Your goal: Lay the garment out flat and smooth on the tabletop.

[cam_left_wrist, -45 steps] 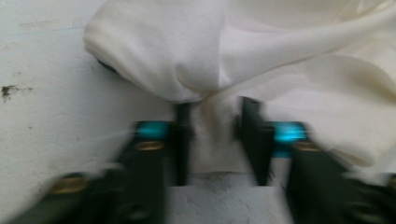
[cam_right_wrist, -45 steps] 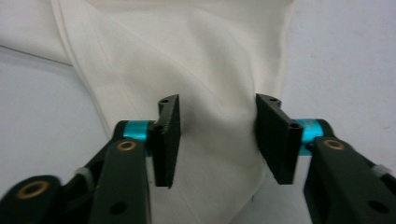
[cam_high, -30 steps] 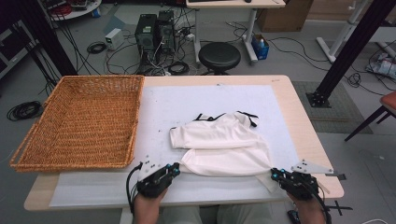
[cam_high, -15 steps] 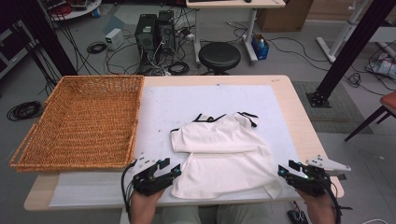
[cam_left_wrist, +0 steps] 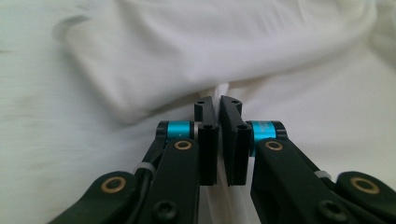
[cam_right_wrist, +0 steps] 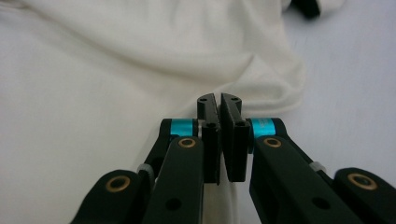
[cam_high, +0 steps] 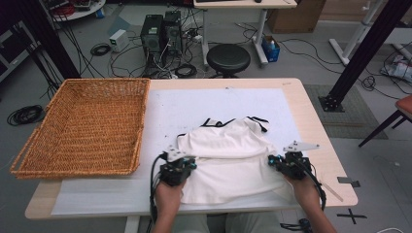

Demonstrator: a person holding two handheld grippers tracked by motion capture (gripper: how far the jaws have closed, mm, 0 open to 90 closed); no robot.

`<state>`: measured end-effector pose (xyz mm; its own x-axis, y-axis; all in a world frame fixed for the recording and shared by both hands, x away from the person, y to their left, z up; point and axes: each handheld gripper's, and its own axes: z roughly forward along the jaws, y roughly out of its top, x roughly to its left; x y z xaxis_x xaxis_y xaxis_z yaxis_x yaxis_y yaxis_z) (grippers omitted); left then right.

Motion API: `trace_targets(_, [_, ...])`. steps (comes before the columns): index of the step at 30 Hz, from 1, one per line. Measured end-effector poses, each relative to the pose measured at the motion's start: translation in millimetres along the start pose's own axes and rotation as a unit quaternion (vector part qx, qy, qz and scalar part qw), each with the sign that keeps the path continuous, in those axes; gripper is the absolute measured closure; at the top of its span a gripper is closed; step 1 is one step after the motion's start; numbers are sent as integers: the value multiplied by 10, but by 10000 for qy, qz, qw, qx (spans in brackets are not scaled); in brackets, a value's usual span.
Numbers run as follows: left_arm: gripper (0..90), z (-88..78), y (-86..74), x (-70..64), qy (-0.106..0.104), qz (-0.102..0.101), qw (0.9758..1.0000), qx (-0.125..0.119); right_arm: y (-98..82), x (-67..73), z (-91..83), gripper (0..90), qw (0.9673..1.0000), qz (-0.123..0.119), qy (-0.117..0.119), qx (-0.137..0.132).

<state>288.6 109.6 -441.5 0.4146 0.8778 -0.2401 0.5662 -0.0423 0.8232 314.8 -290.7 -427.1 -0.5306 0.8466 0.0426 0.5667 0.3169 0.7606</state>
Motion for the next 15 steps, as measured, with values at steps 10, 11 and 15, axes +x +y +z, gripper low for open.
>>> trace_targets(10, [514, -106, -19, 150, 219, -309, 9990, -253, 231, -60, 386, 681, 9972, 308, -685, -57])
trace_targets(11, [514, -132, -56, 134, 184, -296, 9992, -211, 171, -67, 309, 633, 9970, 384, -648, -187])
trace_targets(15, [475, -168, -209, 78, 230, -129, 9995, 167, -159, -123, -4, 477, 9935, 1006, -332, -415])
